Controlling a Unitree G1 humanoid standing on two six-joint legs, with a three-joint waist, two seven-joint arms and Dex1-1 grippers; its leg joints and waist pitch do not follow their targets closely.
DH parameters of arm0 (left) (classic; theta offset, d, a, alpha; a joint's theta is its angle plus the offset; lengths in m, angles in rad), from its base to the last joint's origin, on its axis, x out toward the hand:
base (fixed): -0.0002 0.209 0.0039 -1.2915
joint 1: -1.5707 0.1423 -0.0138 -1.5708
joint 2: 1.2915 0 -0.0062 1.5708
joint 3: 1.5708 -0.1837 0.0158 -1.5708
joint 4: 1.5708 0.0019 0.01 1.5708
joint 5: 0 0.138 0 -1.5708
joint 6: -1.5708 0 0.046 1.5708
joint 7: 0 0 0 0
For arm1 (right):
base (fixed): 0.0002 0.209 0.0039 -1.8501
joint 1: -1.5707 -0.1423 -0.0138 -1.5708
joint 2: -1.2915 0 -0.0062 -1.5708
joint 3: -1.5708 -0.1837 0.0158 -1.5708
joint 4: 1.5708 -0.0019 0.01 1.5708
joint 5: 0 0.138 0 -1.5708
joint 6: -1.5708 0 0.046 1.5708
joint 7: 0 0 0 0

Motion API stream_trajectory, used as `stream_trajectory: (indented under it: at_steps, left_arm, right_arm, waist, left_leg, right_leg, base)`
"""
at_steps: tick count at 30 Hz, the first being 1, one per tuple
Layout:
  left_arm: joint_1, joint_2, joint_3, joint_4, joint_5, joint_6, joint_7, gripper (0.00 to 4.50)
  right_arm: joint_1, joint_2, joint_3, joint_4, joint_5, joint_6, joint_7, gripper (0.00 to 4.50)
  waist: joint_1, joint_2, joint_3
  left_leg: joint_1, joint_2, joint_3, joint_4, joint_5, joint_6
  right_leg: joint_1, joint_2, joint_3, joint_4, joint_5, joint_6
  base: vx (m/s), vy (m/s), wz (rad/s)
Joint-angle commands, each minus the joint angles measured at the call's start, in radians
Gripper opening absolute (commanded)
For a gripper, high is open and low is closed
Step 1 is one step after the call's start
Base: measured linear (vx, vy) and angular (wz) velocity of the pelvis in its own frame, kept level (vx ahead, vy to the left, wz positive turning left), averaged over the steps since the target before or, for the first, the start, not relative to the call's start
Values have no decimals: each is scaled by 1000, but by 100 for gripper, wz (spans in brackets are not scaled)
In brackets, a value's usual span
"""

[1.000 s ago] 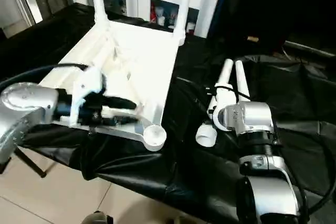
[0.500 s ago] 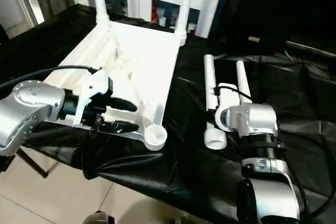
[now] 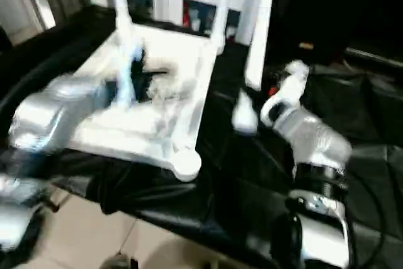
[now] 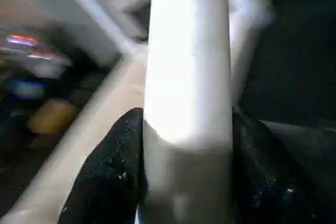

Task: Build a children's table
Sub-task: Pick table leg

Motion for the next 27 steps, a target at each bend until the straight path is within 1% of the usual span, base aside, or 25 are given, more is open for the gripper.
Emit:
stream_trajectory:
  at_steps: [1,2,3,4,5,6,7,8,9,10,11,12,13,14,15,16,17,18,19,20,22,24,25,26,27]
  left_arm:
    - [-48,-47,47,59,-41,32,75,450]
    - [-65,-68,59,78,-56,38,85,450]
    - [-81,-90,74,97,-70,44,91,450]
    - [-90,-103,81,108,-76,47,93,450]
    - [-101,-120,90,121,-83,52,98,450]
    - [-106,-131,87,132,-81,51,96,450]
    - [-109,-139,81,140,-77,47,95,450]
    - [-109,-139,81,140,-77,47,95,450]
    - [-111,-165,89,147,-91,54,103,450]
    - [-111,-176,94,145,-101,59,104,450]
    - [-109,-195,112,132,-130,80,111,450]
    - [-109,-195,112,132,-130,80,111,450]
    - [-101,-223,144,105,-185,121,128,450]
    - [-98,-225,146,101,-190,125,128,450]
    - [-95,-226,149,96,-192,131,128,450]
    - [-92,-228,151,91,-191,135,129,450]
    - [-91,-228,151,90,-191,135,130,450]
    - [-88,-230,155,86,-190,137,134,450]
    - [-85,-237,167,80,-199,144,145,450]
    - [-81,-239,171,72,-199,145,157,450]
    - [-65,-254,192,34,-216,168,207,450]
    - [-59,-262,200,19,-220,177,233,423]
    - [-50,-278,216,-5,-228,203,291,416]
    - [-47,-281,218,-11,-224,206,309,416]
    - [-40,-292,226,-18,-213,215,350,408]
  right_arm:
    - [28,11,-15,-87,117,46,113,188]
    - [42,14,-9,-116,153,58,150,188]
    - [59,12,7,-139,182,66,178,188]
    - [70,11,21,-158,198,68,198,188]
    - [85,8,41,-179,217,66,220,188]
    - [96,3,61,-196,226,71,239,188]
    - [105,0,79,-214,232,76,255,188]
    - [105,0,79,-214,232,76,255,188]
    - [114,0,98,-239,242,99,279,188]
    - [119,0,105,-250,245,108,287,188]
    - [127,-2,124,-259,236,110,296,188]
    - [127,-2,124,-259,236,110,296,188]
    - [147,-10,180,-273,213,111,313,188]
    - [150,-12,191,-277,209,111,315,188]
    - [157,-16,209,-285,209,108,314,188]
    - [163,-22,229,-290,200,98,316,188]
    - [164,-22,232,-290,199,97,316,188]
    - [167,-29,254,-290,186,83,317,188]
    - [168,-34,279,-286,164,67,315,188]
    - [163,-36,300,-278,135,48,307,188]
    - [146,-38,358,-258,39,-12,262,188]
    - [142,-36,376,-252,7,-41,242,188]
    - [138,-28,405,-250,-26,-72,211,188]
    - [138,-24,413,-253,-33,-78,202,188]
    - [139,-18,441,-264,-54,-94,177,188]
  waist:
    - [13,-3,-86]
    - [13,-5,-86]
    - [15,-4,-85]
    - [14,-6,-84]
    - [20,-4,-82]
    - [20,-4,-82]
    - [22,-4,-79]
    - [22,-4,-79]
    - [22,-6,-79]
    - [24,-7,-78]
    - [25,-7,-79]
    - [25,-10,-78]
    - [28,-16,-77]
    - [32,-13,-77]
    - [30,-16,-76]
    - [32,-14,-77]
    - [31,-17,-76]
    - [31,-17,-76]
    - [32,-20,-75]
    - [33,-18,-76]
    - [32,-17,-75]
    - [30,-18,-75]
    - [31,-20,-77]
    - [30,-22,-76]
    - [31,-21,-75]
  left_leg:
    - [8,4,9,-54,-132,21]
    - [6,5,7,-55,-128,23]
    - [7,5,6,-55,-127,25]
    - [7,4,8,-55,-130,25]
    - [10,6,9,-56,-144,22]
    - [10,6,9,-56,-144,22]
    - [10,7,7,-59,-160,15]
    - [10,7,6,-60,-164,12]
    - [9,7,7,-60,-167,6]
    - [10,6,7,-59,-166,3]
    - [8,7,6,-61,-164,0]
    - [7,7,7,-60,-166,-2]
    - [7,8,6,-59,-172,-2]
    - [7,8,5,-60,-169,-3]
    - [3,9,4,-62,-168,-4]
    - [5,9,4,-61,-168,-6]
    - [4,9,4,-62,-170,-6]
    - [3,8,4,-62,-169,-5]
    - [4,9,3,-63,-168,-9]
    - [4,10,2,-63,-168,-11]
    - [1,11,1,-64,-171,-25]
    - [3,11,2,-63,-171,-25]
    - [4,11,3,-62,-163,-22]
    - [4,12,2,-63,-162,-20]
    - [4,12,2,-63,-164,-18]
  right_leg:
    - [68,-48,30,-64,-63,-205]
    - [68,-49,29,-63,-66,-206]
    - [66,-50,28,-65,-81,-202]
    - [66,-49,28,-68,-91,-202]
    - [64,-51,29,-74,-125,-196]
    - [64,-51,29,-74,-125,-196]
    - [61,-52,28,-79,-169,-177]
    - [61,-52,28,-80,-182,-172]
    - [60,-53,28,-83,-202,-162]
    - [59,-53,29,-84,-209,-160]
    - [60,-55,28,-83,-216,-159]
    - [60,-55,28,-84,-222,-158]
    - [59,-57,27,-86,-245,-152]
    - [60,-59,27,-86,-249,-151]
    - [60,-58,26,-87,-257,-143]
    - [58,-59,26,-88,-261,-140]
    - [57,-57,26,-90,-271,-130]
    - [58,-57,26,-90,-274,-123]
    - [56,-56,27,-90,-278,-111]
    - [56,-57,26,-89,-276,-110]
    - [56,-58,27,-87,-270,-108]
    - [55,-58,28,-87,-263,-111]
    - [54,-56,28,-83,-237,-119]
    - [54,-56,28,-84,-232,-121]
    - [54,-56,28,-83,-227,-122]
  base:
    - [0,0,0]
    - [0,0,0]
    - [0,0,0]
    - [0,0,0]
    - [0,0,0]
    - [0,0,0]
    - [0,0,0]
    - [0,0,0]
    - [0,0,0]
    - [0,0,0]
    - [0,0,0]
    - [0,0,0]
    - [0,0,0]
    - [0,0,0]
    - [0,0,0]
    - [0,0,0]
    - [0,0,0]
    - [0,0,0]
    - [0,0,0]
    - [0,0,0]
    - [0,0,0]
    - [0,0,0]
    - [0,0,0]
    - [0,0,0]
    - [0,0,0]
